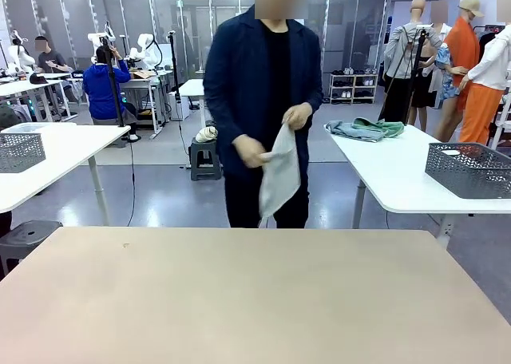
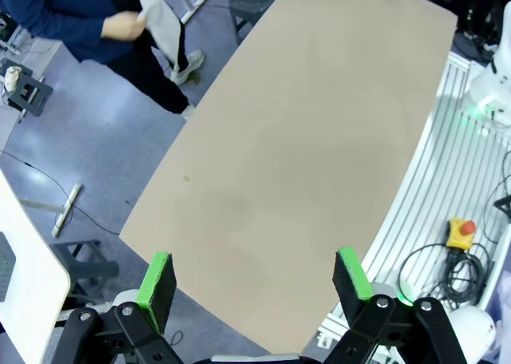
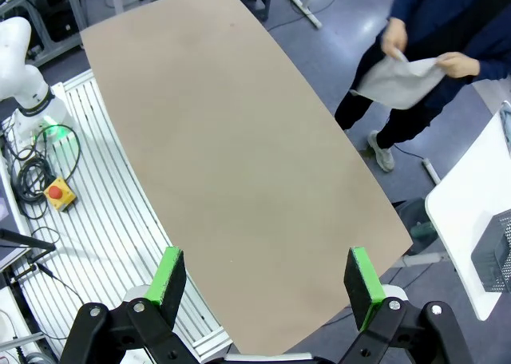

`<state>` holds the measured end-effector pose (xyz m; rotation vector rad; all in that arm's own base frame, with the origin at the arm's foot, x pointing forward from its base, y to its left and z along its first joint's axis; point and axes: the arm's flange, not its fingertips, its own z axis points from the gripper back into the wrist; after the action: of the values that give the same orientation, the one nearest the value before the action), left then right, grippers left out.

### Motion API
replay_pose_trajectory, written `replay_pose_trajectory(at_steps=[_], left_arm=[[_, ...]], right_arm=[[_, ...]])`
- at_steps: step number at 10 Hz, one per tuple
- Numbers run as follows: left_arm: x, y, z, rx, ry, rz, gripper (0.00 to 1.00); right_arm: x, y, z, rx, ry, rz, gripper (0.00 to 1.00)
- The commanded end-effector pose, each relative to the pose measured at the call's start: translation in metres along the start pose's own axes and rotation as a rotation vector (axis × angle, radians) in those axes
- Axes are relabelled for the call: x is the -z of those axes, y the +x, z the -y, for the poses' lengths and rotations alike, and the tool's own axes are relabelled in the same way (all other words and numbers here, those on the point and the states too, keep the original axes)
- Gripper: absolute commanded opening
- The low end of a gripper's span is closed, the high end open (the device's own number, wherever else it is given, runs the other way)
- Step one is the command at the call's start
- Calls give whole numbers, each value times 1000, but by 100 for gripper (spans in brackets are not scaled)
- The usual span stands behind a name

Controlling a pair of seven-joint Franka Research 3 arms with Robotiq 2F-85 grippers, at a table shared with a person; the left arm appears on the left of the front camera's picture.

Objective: Fold the towels and place them in the basket.
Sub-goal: When a person lays out a Towel with hook on the table, fold it in half twice.

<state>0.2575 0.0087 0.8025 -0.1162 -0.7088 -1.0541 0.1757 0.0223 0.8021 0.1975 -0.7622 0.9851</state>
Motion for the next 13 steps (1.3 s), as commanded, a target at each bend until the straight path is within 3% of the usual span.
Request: replay_pose_trajectory(at_steps=[1, 13], left_arm=[[0, 0, 1, 11, -11, 9, 100], [0, 0, 1, 11, -11, 9, 100]], right_arm=[[-1, 0, 0, -5, -3, 6, 100], [-1, 0, 0, -5, -3, 6, 100]])
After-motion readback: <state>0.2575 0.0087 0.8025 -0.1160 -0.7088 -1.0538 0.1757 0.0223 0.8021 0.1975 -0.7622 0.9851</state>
